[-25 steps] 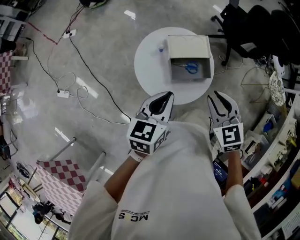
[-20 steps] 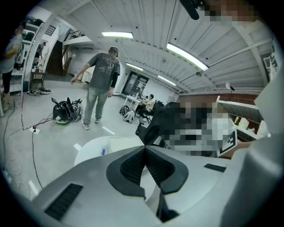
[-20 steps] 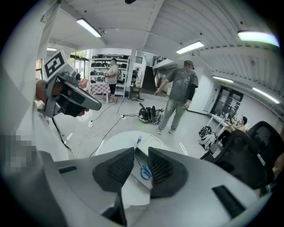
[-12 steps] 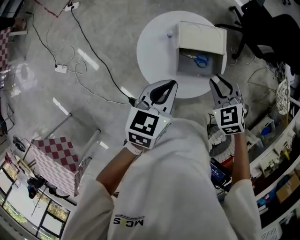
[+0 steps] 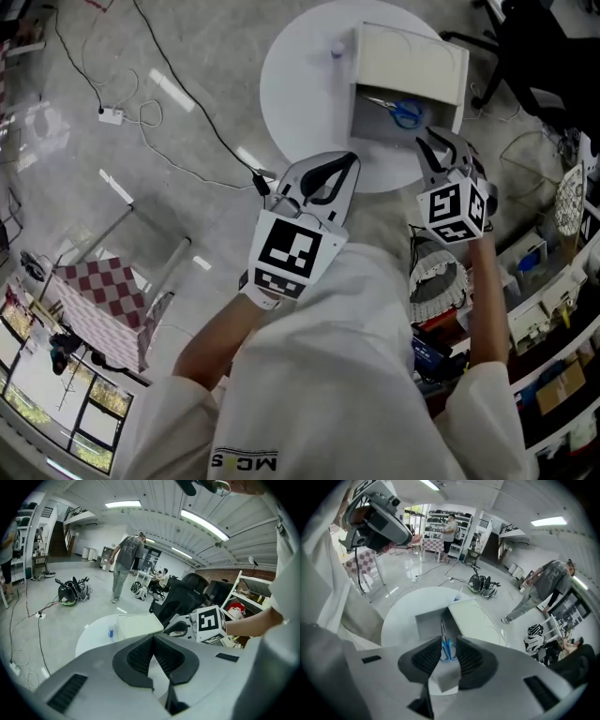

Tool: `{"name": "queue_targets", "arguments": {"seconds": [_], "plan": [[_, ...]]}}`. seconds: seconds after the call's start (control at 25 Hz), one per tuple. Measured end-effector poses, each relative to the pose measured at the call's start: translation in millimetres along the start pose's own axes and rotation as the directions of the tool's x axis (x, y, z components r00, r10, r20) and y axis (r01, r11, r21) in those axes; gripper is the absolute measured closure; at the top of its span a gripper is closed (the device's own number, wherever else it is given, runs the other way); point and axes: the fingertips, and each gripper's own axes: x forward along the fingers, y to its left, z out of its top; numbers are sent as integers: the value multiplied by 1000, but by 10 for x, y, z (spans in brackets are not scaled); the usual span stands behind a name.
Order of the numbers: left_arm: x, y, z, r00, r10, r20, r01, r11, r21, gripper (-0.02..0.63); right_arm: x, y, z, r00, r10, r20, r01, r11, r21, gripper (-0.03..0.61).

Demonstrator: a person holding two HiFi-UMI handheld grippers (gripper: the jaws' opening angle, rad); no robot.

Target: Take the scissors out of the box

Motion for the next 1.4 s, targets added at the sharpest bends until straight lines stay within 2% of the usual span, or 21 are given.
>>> {"name": "queue_targets", "arguments": {"seconds": [0.36,0.84,1.4], "plan": [[145,58,-181,999,31,-41,-32,999,-27,603,511,-34,-254,997,27,-78,-33,997,-69,422],[265,108,-438,996,45,-72,-51,996,-78,603,1080,40,-524,975,69,-211,-104,982,-160,413],[270,138,-643,995,46,-89,-57,990,-129,603,1292,129,-629,952,119,-282,-171,970,-171,428]]}}
